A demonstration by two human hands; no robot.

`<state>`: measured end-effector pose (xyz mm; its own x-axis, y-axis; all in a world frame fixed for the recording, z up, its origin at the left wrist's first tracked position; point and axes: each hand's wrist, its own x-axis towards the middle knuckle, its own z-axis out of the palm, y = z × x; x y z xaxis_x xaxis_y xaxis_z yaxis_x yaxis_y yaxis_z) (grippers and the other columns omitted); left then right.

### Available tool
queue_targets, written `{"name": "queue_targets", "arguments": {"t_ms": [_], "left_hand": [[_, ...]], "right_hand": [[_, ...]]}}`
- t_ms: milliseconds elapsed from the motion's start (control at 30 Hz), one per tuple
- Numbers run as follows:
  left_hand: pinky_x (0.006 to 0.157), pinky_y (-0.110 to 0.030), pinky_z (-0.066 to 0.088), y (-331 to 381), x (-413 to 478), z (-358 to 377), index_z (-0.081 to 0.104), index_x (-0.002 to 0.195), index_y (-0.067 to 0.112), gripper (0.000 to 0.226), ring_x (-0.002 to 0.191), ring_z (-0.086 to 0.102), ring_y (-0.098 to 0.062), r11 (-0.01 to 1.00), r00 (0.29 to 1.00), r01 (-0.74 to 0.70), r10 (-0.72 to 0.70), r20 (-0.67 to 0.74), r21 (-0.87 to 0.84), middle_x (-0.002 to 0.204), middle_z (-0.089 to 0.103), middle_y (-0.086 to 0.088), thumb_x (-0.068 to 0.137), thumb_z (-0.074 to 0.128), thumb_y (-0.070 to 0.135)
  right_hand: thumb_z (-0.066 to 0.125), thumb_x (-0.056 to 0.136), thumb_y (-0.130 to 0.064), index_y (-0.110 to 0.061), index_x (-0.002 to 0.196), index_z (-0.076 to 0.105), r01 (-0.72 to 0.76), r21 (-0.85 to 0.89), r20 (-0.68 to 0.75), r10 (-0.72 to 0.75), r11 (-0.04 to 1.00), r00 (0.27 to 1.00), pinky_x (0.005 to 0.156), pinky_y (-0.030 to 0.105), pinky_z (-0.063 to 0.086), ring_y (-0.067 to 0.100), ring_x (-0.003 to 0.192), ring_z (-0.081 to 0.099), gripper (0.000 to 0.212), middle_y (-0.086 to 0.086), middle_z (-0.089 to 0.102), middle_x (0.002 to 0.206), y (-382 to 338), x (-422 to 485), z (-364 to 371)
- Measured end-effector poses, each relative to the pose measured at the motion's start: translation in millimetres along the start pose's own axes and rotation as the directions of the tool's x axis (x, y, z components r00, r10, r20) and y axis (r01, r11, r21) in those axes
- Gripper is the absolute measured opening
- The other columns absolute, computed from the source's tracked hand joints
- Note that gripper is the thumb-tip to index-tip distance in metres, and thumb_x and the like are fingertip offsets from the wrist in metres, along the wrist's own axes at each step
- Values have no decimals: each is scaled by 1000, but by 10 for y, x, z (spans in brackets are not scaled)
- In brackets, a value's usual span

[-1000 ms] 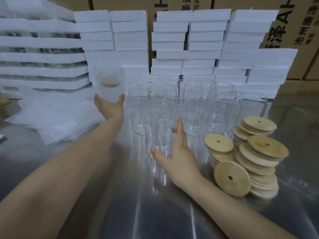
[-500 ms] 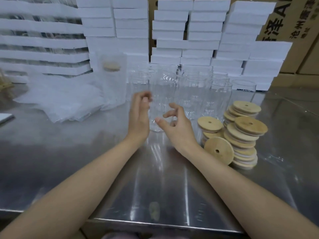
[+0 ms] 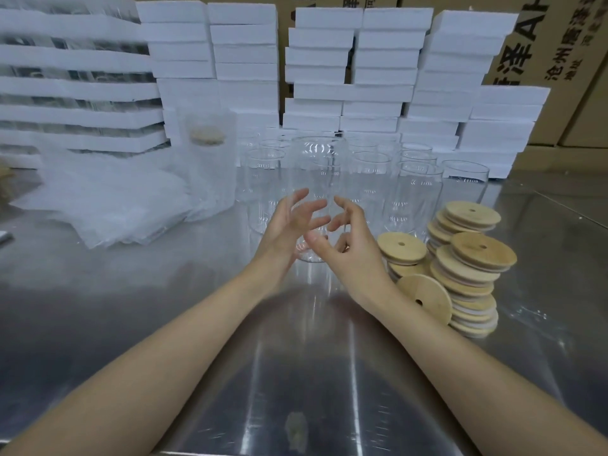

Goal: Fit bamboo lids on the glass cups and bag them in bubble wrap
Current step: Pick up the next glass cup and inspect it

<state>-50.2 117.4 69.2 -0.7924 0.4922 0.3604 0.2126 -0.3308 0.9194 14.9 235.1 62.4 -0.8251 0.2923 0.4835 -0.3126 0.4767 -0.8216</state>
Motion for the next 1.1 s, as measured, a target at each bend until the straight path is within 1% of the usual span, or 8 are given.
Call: {"name": "queue_targets", "arguments": {"t_ms": [167, 333, 467, 633, 733, 800, 967, 1100], "left_hand": [[99, -35, 47, -46, 5, -163, 43, 125, 34, 70, 126, 52, -9, 946, 983, -182, 174, 52, 268, 134, 53, 6, 66, 79, 44], [105, -25, 42, -96, 7, -263, 43, 136, 24, 97, 124, 49, 2, 779, 946, -306, 312, 84, 548, 130, 52, 25, 54, 85, 50], [94, -5, 39, -101, -17, -220, 40, 138, 19, 103, 121, 47, 12, 713, 907, -387, 407, 103, 585, 131, 42, 40, 52, 89, 47], [106, -13, 33, -105, 3, -228, 33, 142, 13, 109, 139, 32, 0, 694, 877, -453, 460, 138, 560, 151, 25, 30, 55, 89, 49], [111, -31, 36, -101, -12, -191, 36, 140, 20, 103, 139, 38, -13, 774, 890, -440, 444, 105, 456, 154, 33, 6, 58, 86, 56], [111, -37, 37, -73, -63, -141, 39, 130, 30, 84, 136, 43, -21, 836, 893, -439, 446, 57, 330, 147, 42, -6, 63, 83, 55], [89, -42, 54, 240, -70, 92, 50, 106, 21, 55, 104, 67, -28, 969, 934, -245, 228, -275, -29, 104, 59, 4, 65, 73, 49], [81, -41, 56, 444, -56, 185, 47, 118, 5, 77, 107, 66, -35, 793, 983, -113, 1, -185, -599, 103, 68, -13, 74, 60, 66]], "right_hand": [[80, 74, -24, -34, 144, 31, 65, 19, 85, -67, 998, 994, 76, 16, 50, 4, 89, 61, 86, -21, 48, 120, 1, 12, 3], [78, 73, 1, -32, 132, 35, 162, 45, 125, -166, 986, 978, 89, 5, 40, -17, 111, 50, 80, -29, 45, 124, 97, 20, -2], [78, 74, -7, -24, 135, 42, 213, -59, 64, -210, 975, 976, 84, 0, 37, -23, 108, 47, 73, -49, 42, 116, 80, 65, 5], [77, 77, -10, -22, 138, 42, 215, -69, 67, -211, 974, 975, 91, 6, 39, -13, 113, 49, 71, -47, 39, 120, 10, 46, -6], [75, 75, -3, -29, 137, 38, 210, 1, 92, -209, 978, 974, 98, 10, 38, -12, 119, 46, 76, -34, 44, 128, -66, 10, -41], [74, 75, 0, -31, 141, 36, 172, 92, 131, -183, 981, 974, 110, 27, 37, -1, 133, 41, 82, -21, 44, 142, -139, -14, -60], [82, 72, -1, -33, 149, 13, 182, 111, 147, -198, 977, 969, 114, 23, 32, -2, 142, 25, 108, -10, 26, 156, -270, -42, -91], [85, 71, -9, -28, 147, 3, 260, 7, 92, -259, 966, 961, 112, 24, 33, 7, 139, 30, 113, -18, 26, 150, -272, -75, -58]]}}
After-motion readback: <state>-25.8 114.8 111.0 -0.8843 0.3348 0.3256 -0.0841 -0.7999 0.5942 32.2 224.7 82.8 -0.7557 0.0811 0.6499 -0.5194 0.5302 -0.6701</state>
